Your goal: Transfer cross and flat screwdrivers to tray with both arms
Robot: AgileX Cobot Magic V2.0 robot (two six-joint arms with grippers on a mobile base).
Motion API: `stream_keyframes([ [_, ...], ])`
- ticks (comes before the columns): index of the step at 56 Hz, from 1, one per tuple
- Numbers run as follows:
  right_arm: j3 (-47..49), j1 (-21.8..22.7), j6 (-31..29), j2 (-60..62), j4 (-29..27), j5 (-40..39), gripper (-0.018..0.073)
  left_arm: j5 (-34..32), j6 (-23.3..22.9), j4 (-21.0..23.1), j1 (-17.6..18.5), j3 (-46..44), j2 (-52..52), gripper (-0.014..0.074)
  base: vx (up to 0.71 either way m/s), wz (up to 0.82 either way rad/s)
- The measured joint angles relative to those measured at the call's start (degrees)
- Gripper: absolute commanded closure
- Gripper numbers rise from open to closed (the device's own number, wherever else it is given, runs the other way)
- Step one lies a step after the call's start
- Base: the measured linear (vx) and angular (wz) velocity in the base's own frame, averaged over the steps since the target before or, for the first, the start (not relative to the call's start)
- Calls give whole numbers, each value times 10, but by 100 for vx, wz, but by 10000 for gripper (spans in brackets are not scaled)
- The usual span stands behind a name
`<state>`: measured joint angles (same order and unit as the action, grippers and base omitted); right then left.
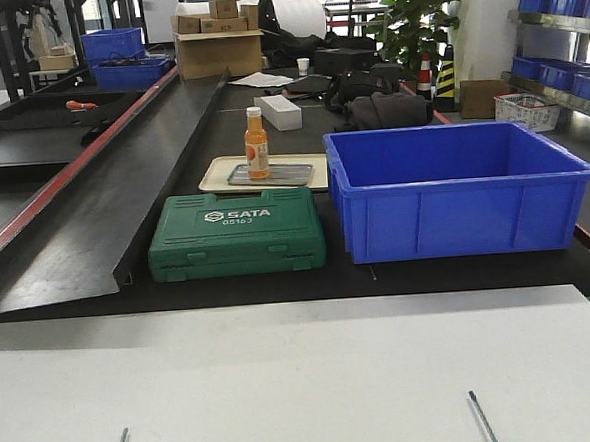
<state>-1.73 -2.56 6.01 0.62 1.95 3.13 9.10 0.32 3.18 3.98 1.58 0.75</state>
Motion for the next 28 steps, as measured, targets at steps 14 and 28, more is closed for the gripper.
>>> stream_keyframes([
  [14, 0, 0, 0, 0, 0, 0, 567, 0, 0, 0, 0, 0, 0, 594, 0, 0],
  [28, 0, 0, 0, 0, 0, 0, 567, 0, 0, 0, 0, 0, 0, 594, 0, 0],
])
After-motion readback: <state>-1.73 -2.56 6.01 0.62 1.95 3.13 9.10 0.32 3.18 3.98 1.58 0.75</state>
